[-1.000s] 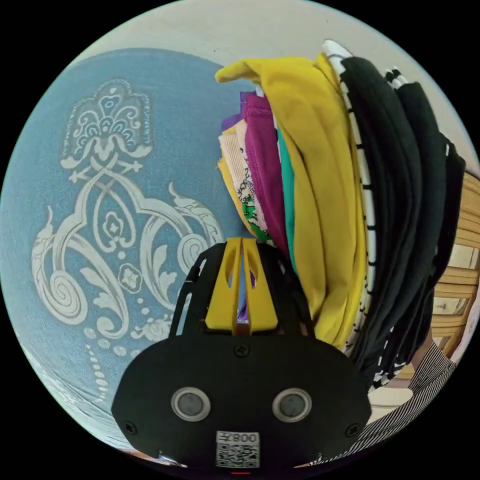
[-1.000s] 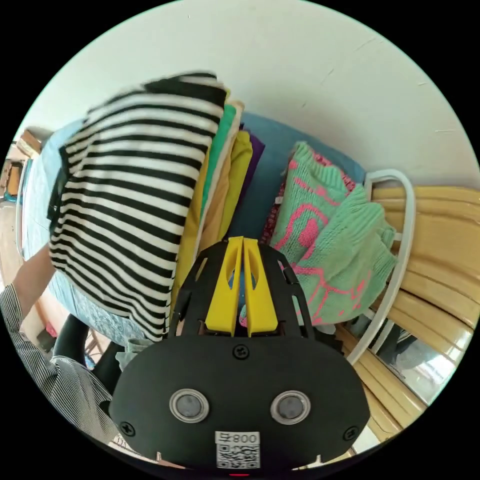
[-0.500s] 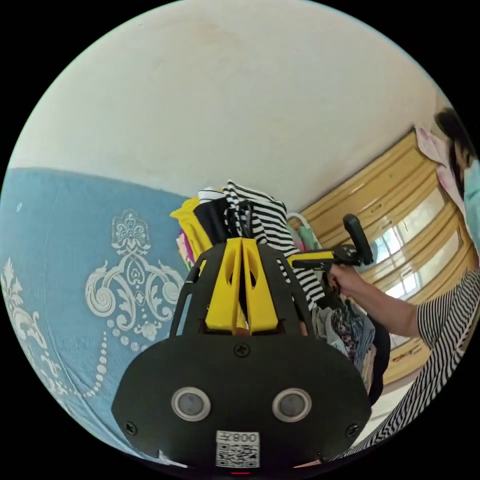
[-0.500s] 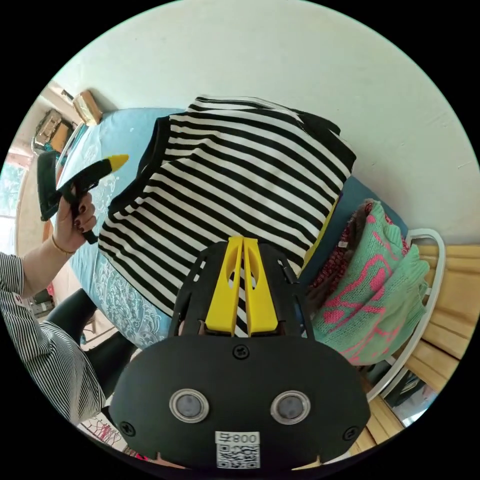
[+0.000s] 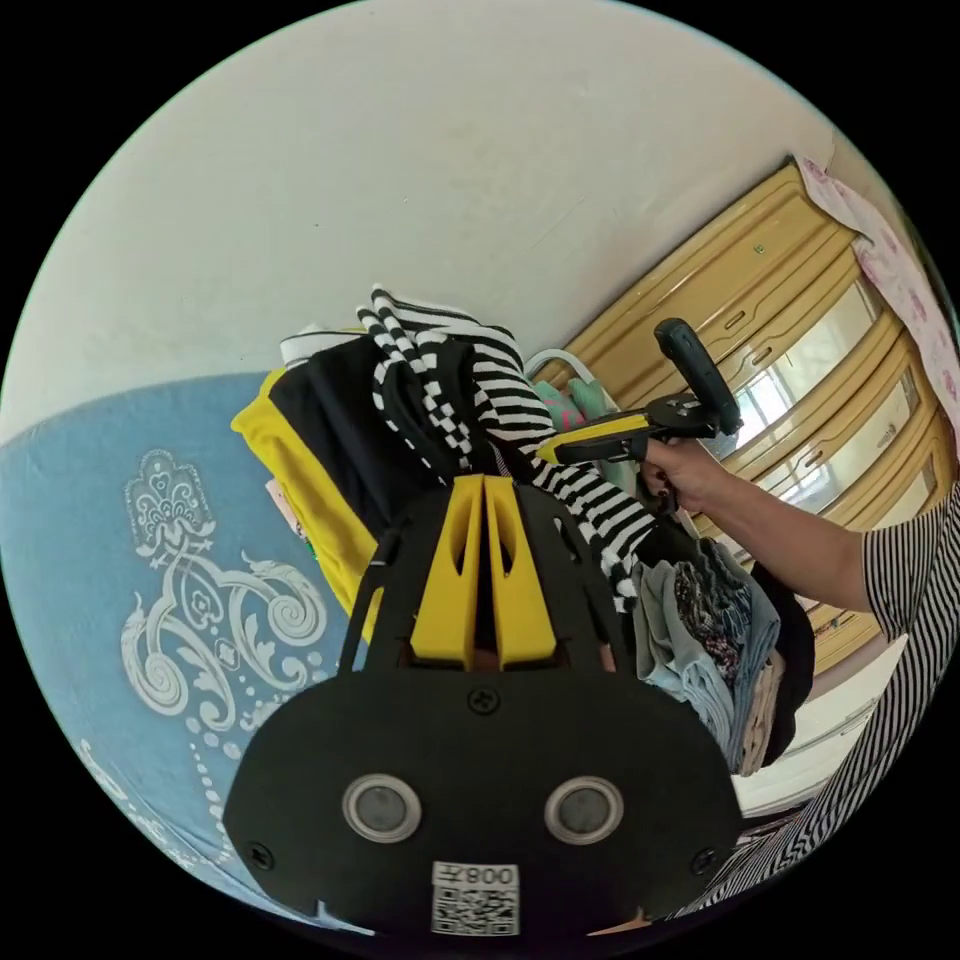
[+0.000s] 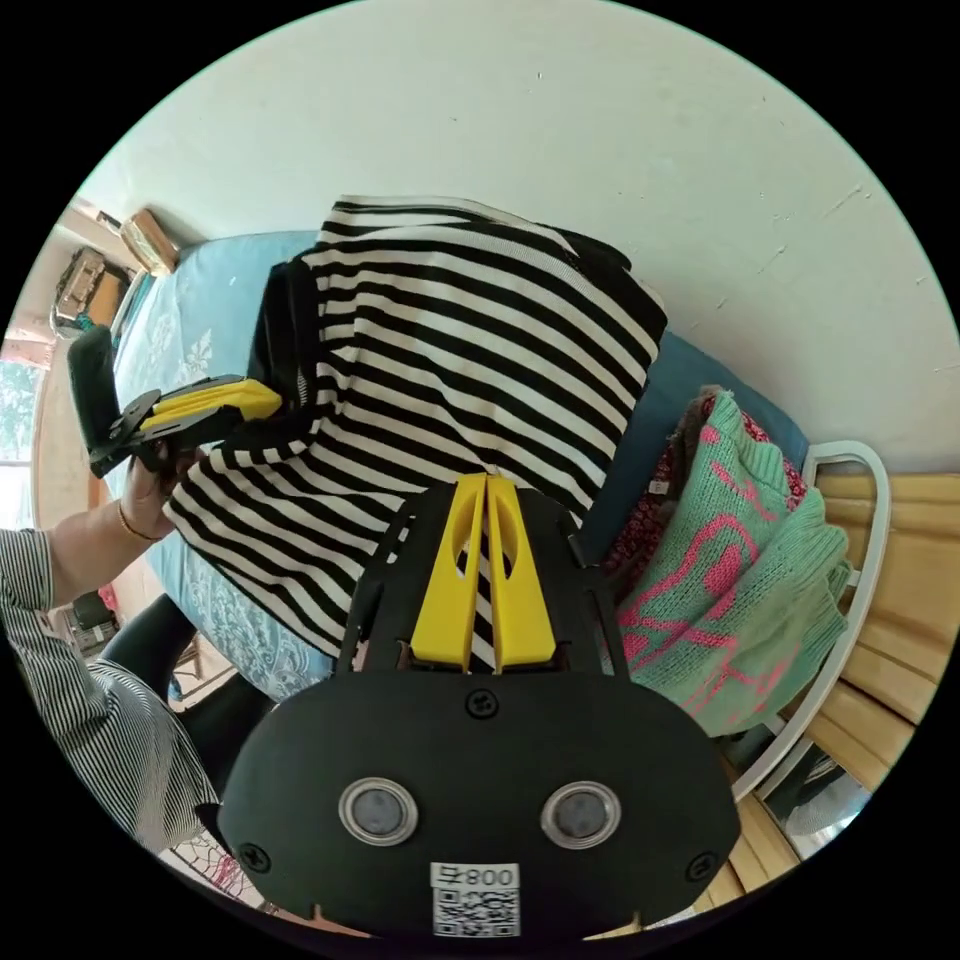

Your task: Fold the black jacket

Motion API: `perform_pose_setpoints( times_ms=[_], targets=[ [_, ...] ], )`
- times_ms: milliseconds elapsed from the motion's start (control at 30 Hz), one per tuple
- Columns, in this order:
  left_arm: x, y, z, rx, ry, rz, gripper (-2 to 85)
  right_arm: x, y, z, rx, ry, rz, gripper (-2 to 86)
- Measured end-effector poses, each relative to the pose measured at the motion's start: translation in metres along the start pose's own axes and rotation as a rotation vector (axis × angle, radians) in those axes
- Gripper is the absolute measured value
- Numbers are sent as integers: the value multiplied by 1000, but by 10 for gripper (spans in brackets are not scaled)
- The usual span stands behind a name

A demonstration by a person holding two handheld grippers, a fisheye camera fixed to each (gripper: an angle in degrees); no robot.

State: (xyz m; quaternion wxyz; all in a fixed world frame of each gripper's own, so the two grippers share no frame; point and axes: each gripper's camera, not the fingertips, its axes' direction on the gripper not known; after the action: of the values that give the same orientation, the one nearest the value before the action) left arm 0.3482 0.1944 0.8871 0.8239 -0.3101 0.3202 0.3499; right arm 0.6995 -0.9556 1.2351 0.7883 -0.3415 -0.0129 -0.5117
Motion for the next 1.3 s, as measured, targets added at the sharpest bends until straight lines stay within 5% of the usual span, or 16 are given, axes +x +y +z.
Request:
perform_pose_setpoints(
  times_ms=[133,367,500,667,800,1000,1300],
  targets=[
    [43,-10,-29,69,-18,81,0,13,26,-49,92,-146,-14,2],
    [85,-50,31,-123,-224,204,1,40,82,-30,-147,-194,-55,1],
    [97,-52,32,-134,-167,124,1,84,99,-30,-175,-294,6,1],
    [151,-48,12,-78,-76,166,1,76,135,-80,-116,-154,-68,2],
    [180,-39,32,-241,-111,159,1,103,163,-61,-227,-140,-25,2],
    [245,-13,-44,-109,-11,157,4,109,255,-172,130,-141,10,2],
    [348,67,-76,-334,330,74,20,92,527,-258,382,-405,239,2]
  ],
)
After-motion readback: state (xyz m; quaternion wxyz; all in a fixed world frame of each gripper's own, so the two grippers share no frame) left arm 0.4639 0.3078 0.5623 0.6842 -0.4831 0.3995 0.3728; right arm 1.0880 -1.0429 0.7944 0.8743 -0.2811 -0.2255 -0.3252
